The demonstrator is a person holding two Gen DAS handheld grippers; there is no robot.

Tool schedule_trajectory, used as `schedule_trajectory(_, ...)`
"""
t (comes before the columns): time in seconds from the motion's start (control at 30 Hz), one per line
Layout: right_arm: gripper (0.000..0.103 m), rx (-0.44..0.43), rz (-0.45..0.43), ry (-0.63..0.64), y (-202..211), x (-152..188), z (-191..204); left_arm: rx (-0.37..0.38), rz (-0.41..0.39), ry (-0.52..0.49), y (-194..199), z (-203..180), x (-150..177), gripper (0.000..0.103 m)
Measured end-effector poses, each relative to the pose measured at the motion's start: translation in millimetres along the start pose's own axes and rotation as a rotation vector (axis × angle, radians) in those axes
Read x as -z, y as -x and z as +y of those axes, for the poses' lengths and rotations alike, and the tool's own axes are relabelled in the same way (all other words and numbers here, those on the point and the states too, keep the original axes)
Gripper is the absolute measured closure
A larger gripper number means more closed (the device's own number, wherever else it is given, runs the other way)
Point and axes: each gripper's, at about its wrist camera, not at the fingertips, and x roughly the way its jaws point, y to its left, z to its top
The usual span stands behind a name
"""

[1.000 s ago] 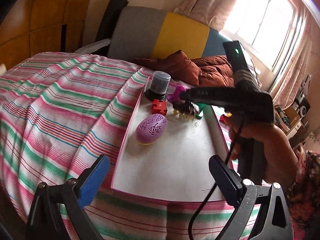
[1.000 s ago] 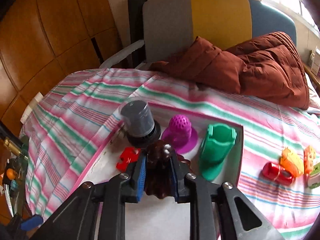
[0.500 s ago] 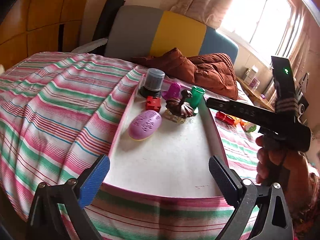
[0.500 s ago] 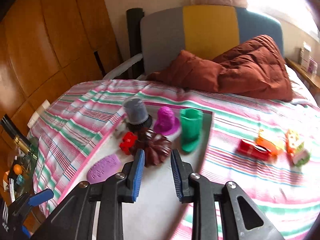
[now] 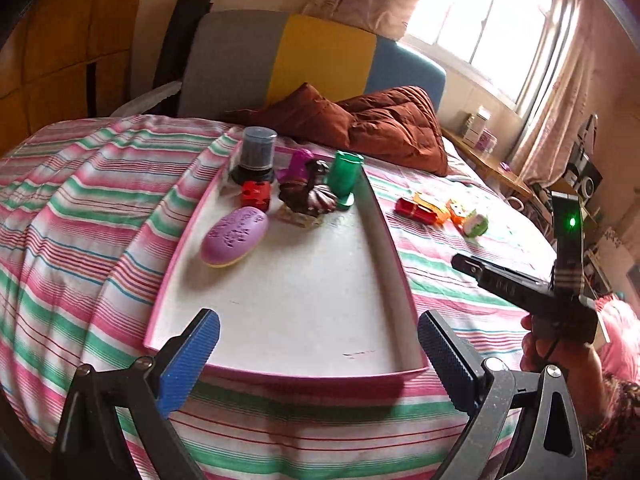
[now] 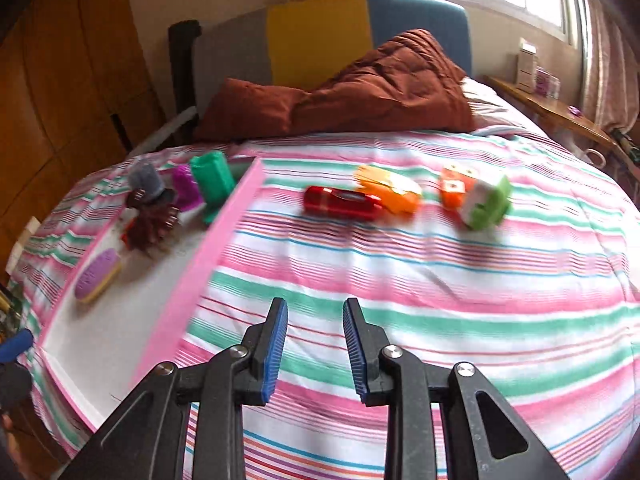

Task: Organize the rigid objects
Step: 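Move the right tool to the green-white fan toy and grasp it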

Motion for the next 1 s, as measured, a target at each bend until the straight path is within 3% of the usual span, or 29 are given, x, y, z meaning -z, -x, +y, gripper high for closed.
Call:
schedule_trajectory(0.17, 0.075, 0.089, -0.041, -0.006, 11, 16, -30, 0.032, 0.011, -0.046, -2, -22, -1, 0.003)
schedule_trajectory(0.37, 0.074, 0.098, -0.024, -0.078, 6, 15, -62, 0.072, 0.041, -0.113, -12, -55, -4, 0.003)
schedule_trajectory(0.53, 0.073, 0.114, -0.062, -0.151, 5, -10, -87, 0.106, 0.048, -0.154, -16, -78, -9, 0.003)
schedule_trajectory(0.7, 0.062, 0.086, -0.088, -0.3, -3, -49, -119, 0.102, 0.039, -0.181, -16, -87, -7, 0.003)
schedule_trajectory(0.8, 0.062, 0.076, -0.074, -0.415, -19, -64, -138, 0.088, 0.05, -0.178, -17, -85, -7, 0.002)
schedule_trajectory(1.0, 0.058, 0.089, -0.012, -0.526, -57, -81, -154, 0.06, 0.058, -0.16, -19, -77, -8, 0.002)
